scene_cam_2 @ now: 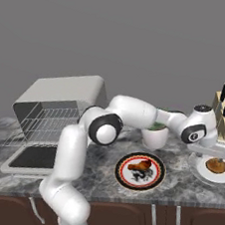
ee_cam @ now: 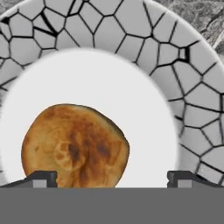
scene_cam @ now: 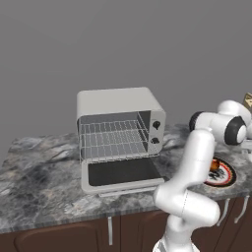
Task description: Open the toaster oven door. Place the bread on the top rack in the toaster oven and place the chicken drumstick on the bottom rack.
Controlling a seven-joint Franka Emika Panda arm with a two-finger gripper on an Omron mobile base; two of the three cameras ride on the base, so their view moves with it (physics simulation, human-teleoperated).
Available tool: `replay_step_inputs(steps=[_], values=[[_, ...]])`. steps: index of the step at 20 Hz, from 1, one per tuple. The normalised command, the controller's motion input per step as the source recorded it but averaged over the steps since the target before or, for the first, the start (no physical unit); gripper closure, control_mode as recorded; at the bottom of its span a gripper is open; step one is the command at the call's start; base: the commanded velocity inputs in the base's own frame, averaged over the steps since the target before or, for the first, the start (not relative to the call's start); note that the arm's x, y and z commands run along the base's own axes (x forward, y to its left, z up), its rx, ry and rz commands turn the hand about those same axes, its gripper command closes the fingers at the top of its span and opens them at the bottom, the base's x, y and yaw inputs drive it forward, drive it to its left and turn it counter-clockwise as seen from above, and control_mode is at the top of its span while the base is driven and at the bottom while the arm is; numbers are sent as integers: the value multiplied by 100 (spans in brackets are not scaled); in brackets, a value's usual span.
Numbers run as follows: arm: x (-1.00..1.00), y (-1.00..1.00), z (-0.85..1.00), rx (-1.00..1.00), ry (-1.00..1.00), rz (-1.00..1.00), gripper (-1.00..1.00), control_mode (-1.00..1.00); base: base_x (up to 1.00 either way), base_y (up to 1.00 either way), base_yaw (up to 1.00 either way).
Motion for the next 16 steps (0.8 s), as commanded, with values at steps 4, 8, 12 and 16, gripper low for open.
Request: replay_step_inputs(steps=[4,8,12,16], values=[[-25,-33,-35,6,0,6,-100,-100,0,0,0],[-9,-9,-36,4,0,8,-100,-100,0,0,0],[-56,-3,-52,1,0,12,-100,-100,0,0,0],[-90,0,-50,0,0,8,-100,-100,0,0,0]])
